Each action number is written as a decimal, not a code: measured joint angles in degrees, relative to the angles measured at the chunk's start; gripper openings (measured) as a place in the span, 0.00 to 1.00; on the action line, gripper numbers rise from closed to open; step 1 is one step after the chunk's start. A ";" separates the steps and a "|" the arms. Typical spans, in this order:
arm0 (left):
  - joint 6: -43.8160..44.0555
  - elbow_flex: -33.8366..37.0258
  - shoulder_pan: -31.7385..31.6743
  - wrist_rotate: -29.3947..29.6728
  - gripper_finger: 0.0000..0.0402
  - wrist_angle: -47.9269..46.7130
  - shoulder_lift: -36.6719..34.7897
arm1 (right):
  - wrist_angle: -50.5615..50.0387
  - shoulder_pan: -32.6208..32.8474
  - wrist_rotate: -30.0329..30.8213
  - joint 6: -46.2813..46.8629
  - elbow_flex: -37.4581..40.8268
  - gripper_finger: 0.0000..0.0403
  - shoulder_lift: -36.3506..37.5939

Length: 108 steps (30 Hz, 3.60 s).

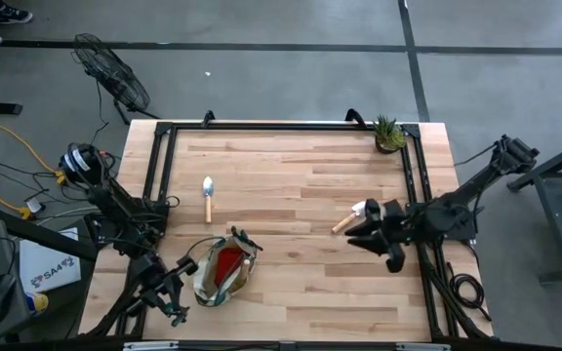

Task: Pick & Place Garden tools in Gardening bag
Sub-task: Put the shear scissor into the gardening bag

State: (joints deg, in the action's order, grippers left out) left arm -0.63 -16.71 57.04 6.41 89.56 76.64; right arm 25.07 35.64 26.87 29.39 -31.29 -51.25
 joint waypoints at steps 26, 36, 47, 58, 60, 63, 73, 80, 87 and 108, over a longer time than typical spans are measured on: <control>5.45 0.00 -7.68 -3.08 0.17 0.15 -0.04 | 14.15 -3.20 -6.52 -13.26 24.19 0.25 27.32; 5.45 0.00 -7.68 -0.90 0.17 0.20 -0.07 | 5.14 -8.76 -12.28 -12.77 27.32 0.25 38.90; 6.63 -0.02 -7.66 0.62 0.17 0.22 -0.08 | -5.60 -11.02 -12.32 -11.29 27.34 0.25 44.86; 7.12 -0.04 -7.53 -2.66 0.17 0.17 -0.07 | -5.54 -11.02 -12.12 -11.26 27.34 0.26 44.86; 7.14 -0.04 -7.53 -4.17 0.17 0.00 -0.07 | -5.54 -11.02 -12.07 -11.26 27.34 0.26 44.84; 7.42 -0.04 -7.50 -5.27 0.17 -0.53 -0.09 | -5.54 -11.02 -12.07 -11.26 27.34 0.26 44.84; 6.98 -0.04 -7.50 -7.60 0.17 -2.87 -0.07 | -5.56 -11.02 -12.07 -11.26 27.32 0.26 44.84; 3.56 -0.04 -7.50 -7.76 0.17 -8.17 -0.04 | -5.56 -11.02 -12.07 -11.26 27.32 0.26 44.84; 3.82 -0.04 -6.94 -9.03 0.17 -10.74 -0.04 | -5.56 -11.02 -12.07 -11.26 27.30 0.26 44.84; -4.61 -0.04 -6.41 -2.34 0.17 -17.03 0.09 | -5.61 -11.02 -12.07 -11.26 27.28 0.26 44.84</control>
State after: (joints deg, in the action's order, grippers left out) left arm -5.24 -16.75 50.63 4.07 72.53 76.73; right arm 19.46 24.62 14.81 18.13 -4.01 -6.42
